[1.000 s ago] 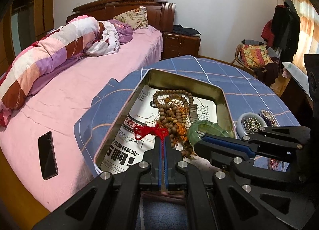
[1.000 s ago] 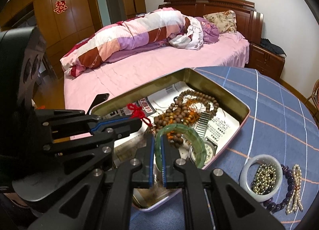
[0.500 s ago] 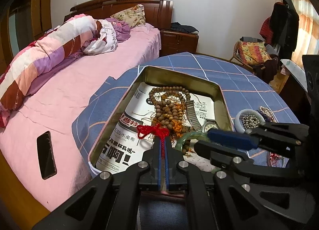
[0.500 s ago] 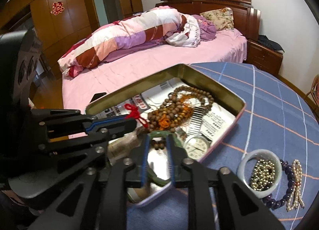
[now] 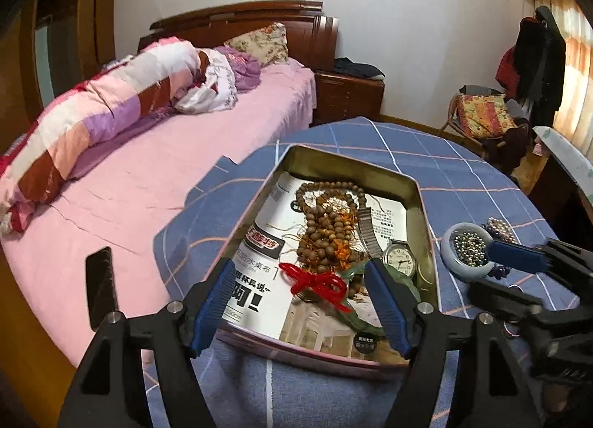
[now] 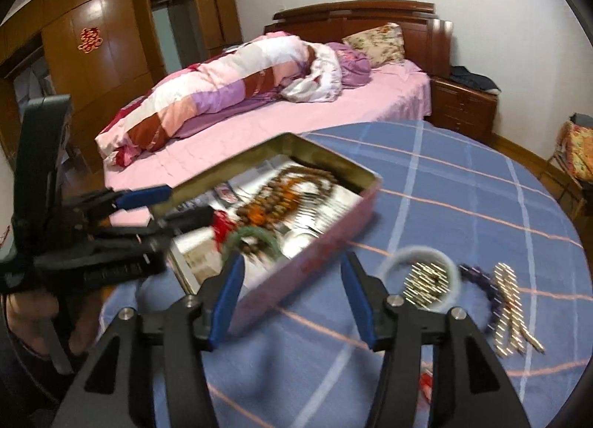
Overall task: Organize jewelry
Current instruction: 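Lower both items into the tin and open both grippers, then grasp the silver bangle's jade pendant with the right gripper and lift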
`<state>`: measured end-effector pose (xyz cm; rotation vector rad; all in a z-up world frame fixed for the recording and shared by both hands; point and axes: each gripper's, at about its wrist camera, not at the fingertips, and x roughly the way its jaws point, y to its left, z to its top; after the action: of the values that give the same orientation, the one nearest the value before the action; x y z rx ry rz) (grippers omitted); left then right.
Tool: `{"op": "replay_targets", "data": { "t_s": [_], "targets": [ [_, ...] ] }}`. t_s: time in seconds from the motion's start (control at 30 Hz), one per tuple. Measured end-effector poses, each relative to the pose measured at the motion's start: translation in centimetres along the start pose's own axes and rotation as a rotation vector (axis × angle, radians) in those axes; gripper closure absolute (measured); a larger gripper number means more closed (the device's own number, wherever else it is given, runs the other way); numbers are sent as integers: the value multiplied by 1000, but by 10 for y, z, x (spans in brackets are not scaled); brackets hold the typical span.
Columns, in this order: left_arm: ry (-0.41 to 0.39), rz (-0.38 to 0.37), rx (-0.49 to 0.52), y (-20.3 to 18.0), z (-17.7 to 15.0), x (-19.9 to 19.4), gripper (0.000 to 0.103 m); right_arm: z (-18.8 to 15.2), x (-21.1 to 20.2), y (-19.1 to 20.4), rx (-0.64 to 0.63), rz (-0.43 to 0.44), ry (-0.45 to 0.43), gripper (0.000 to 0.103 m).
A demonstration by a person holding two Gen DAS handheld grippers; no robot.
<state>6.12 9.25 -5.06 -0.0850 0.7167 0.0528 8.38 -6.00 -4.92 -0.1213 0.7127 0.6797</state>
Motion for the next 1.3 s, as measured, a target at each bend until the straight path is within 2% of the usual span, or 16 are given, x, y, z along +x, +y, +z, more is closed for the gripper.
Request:
{"op": "replay_targets", "data": {
  "t_s": [0.2,0.3,0.63,0.7,0.77,0.87,1.03,1.17,1.23,1.3],
  "targets": [
    [-16,70,-1,-9,-3,-5,31,-31,-31,-40,94,-99,8,44],
    [-17,80,-18,-11,-5,-6,31,-44,-37,-49,113,-148,27,44],
    [-16,105,-7,-32,-18,-10,31,-68,-33,-39,75,-146,71,45],
    [-28,109,4,-36,-18,-14,31,-68,-32,-43,86,-151,74,54],
    [-39,116,25,-40,-18,-16,31,-68,-33,-49,109,-157,69,59],
    [-42,107,28,-44,-19,-18,31,-68,-34,-55,113,-195,70,61],
    [-42,102,43,-49,-21,-19,31,-70,-24,-57,87,-210,107,71],
    [-59,99,68,-57,-22,-25,31,-69,-20,-54,51,-234,117,75],
    [-68,97,85,-62,-22,-28,31,-68,-20,-50,27,-273,120,75],
    [-71,94,93,-65,-22,-29,31,-68,-21,-50,17,-293,111,71]
  ]
}}
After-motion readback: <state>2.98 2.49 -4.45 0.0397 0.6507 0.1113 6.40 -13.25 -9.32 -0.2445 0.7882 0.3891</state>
